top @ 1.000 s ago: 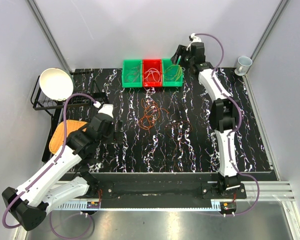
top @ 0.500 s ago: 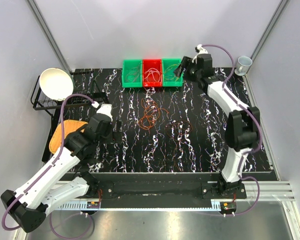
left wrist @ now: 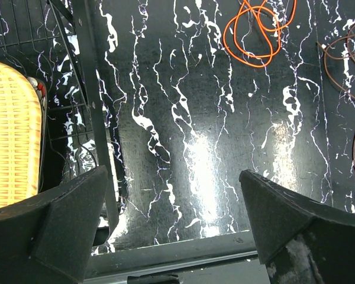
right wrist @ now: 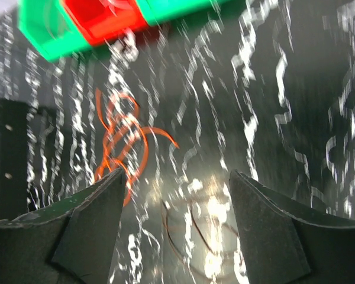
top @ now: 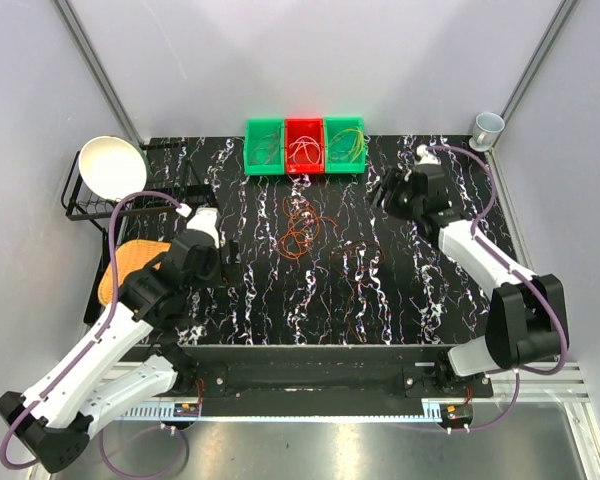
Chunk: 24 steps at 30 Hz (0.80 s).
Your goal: Untangle the cables
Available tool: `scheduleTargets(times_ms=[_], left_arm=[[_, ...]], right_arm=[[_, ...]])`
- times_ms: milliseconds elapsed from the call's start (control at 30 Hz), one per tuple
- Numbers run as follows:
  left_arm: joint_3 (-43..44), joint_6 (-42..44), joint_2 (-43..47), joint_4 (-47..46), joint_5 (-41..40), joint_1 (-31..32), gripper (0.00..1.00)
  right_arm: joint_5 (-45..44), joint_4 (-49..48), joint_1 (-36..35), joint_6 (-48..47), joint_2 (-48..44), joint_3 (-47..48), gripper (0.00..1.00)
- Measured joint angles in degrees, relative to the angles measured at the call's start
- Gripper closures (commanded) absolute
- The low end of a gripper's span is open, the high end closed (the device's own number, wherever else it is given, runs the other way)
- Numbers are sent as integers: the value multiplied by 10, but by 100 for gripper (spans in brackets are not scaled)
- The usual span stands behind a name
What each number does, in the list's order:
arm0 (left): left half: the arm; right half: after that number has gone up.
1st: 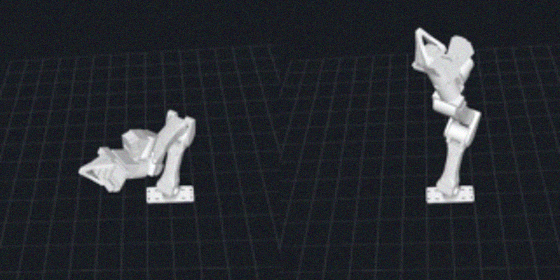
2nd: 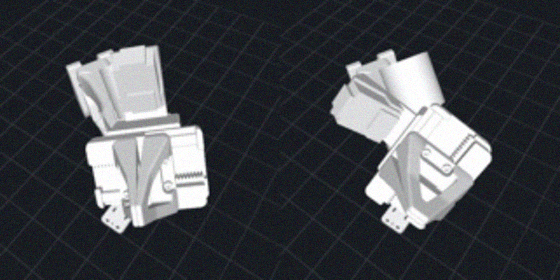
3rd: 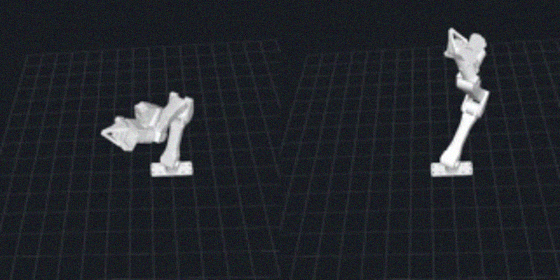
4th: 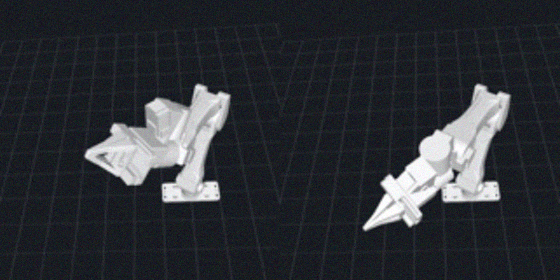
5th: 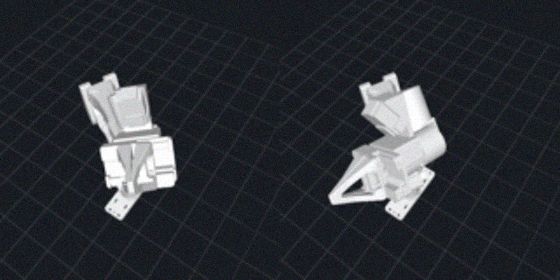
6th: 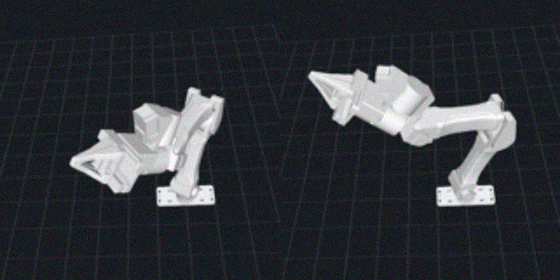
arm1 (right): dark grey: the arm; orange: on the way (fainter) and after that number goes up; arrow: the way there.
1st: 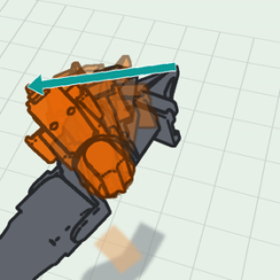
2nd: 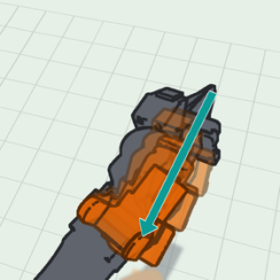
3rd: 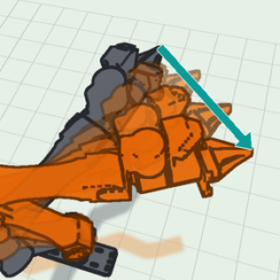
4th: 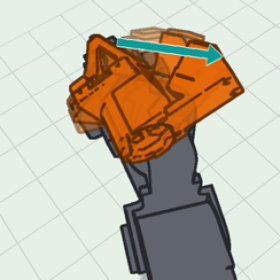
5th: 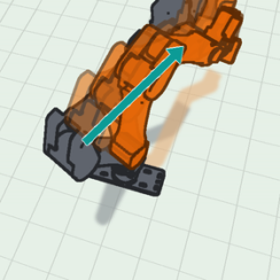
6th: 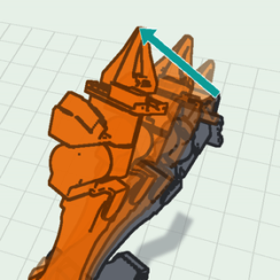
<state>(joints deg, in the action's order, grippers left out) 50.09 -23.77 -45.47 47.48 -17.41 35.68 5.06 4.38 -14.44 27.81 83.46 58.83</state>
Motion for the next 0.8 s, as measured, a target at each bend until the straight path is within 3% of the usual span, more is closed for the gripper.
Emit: scheduleTargets(times_ms=[233,433,667,800], left_arm=[[0,-17,-29,-9,2,1,6],[11,-49,-90,-50,2,34,6],[78,-37,-263,-158,-13,47,7],[130,-12,-382,-212,-12,43,17]], right_arm=[[5,20,0,36,-58,-103,25],[12,21,0,51,-90,-135,25],[28,19,-1,57,-110,-158,24],[38,19,-1,57,-119,-173,24]])
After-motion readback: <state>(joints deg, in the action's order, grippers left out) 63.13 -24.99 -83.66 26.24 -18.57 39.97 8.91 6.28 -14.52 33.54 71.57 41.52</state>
